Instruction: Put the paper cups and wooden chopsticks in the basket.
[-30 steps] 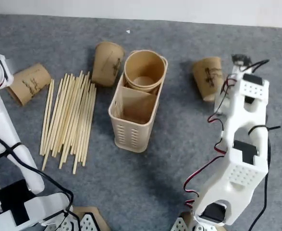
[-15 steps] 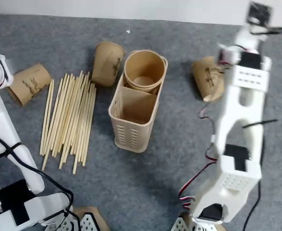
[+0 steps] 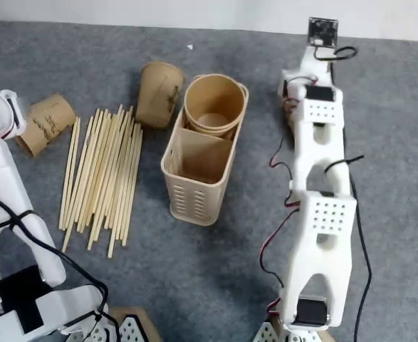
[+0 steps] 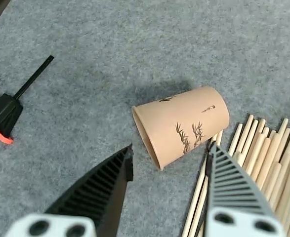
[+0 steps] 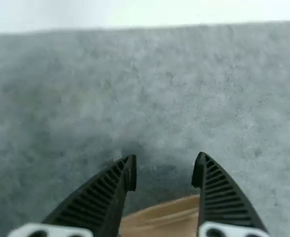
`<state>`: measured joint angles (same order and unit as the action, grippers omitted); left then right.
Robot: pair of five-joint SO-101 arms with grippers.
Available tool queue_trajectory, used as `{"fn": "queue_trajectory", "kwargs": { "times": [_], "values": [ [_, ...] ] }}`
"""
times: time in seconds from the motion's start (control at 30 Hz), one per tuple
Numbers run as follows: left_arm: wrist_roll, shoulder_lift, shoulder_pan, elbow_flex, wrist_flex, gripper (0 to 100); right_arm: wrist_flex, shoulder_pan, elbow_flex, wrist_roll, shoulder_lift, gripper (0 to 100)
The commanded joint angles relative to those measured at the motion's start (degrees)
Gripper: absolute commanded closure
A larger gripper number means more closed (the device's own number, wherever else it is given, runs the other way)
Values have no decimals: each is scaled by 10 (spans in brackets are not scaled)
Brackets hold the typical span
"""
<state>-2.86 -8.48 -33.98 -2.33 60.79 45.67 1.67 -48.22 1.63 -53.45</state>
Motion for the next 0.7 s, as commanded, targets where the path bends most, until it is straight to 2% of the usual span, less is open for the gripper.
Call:
{"fn": "queue_trajectory", "kwargs": {
  "times": [0.0, 0.13, 0.27, 0.4, 0.6, 0.67],
  "values": [
    [-4, -25, 9, 0, -14, 751, 229, -46, -156, 8, -15, 800],
    [-4, -25, 10, 4, -15, 751, 420, -68, -280, 12, -18, 800],
    [-4, -25, 10, 6, -14, 751, 555, -86, -377, 15, -18, 800],
    [-4, -25, 6, 6, -12, 751, 554, -131, -426, 69, -15, 800],
    [-4, -26, 9, 7, -15, 751, 555, -193, -385, 82, -14, 800],
    [4, -26, 15, 7, -15, 751, 555, -196, -372, 113, -14, 800]
  ]
}}
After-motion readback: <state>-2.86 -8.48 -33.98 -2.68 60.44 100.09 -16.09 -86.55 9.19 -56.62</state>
